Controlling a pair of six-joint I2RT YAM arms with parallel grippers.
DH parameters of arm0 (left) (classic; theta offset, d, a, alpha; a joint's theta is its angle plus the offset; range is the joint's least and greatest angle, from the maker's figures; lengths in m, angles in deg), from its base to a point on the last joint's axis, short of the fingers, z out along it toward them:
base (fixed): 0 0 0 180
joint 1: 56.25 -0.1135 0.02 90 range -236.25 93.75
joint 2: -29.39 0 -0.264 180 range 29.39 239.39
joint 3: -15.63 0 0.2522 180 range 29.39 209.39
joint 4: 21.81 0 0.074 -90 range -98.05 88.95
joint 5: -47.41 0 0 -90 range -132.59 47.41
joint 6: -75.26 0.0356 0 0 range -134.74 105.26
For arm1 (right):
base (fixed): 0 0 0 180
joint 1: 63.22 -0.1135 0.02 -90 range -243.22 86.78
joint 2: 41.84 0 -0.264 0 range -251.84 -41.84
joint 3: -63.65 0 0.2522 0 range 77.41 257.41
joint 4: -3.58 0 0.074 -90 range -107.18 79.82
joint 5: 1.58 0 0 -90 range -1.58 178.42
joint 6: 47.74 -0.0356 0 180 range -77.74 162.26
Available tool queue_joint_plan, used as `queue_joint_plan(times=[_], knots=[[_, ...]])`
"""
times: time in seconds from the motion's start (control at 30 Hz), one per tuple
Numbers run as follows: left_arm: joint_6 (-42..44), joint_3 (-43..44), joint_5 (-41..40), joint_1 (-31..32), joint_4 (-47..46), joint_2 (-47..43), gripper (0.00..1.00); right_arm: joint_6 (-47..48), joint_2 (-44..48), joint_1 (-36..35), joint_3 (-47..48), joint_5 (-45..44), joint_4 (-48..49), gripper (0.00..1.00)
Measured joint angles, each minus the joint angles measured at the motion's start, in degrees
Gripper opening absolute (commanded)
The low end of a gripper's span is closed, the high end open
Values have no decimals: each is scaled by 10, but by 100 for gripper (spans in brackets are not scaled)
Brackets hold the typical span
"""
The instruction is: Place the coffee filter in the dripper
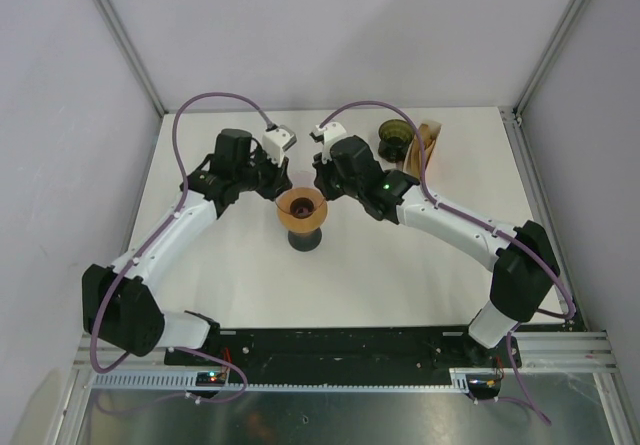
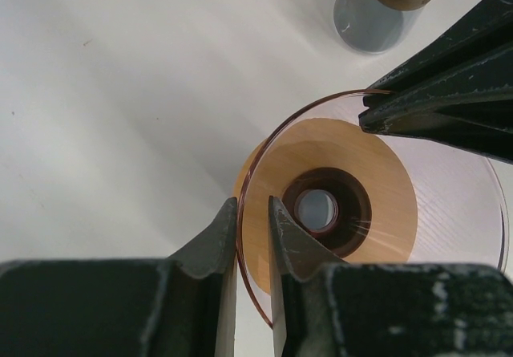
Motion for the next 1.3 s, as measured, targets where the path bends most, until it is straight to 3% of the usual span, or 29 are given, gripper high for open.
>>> queue_joint_plan(times=[0.2, 0.7, 1.0, 1.3], knots=[[3, 31, 0, 0, 30, 5, 27, 1, 4, 0, -6, -1, 7, 0], [23, 88, -1, 7, 156, 31, 40, 16, 7, -6, -10, 25, 18, 1], [26, 113, 1, 10, 170, 32, 43, 30, 1, -8, 9, 24, -14, 27], [25, 115, -3, 8, 183, 35, 46, 43, -25, -16, 43, 11, -75, 35]])
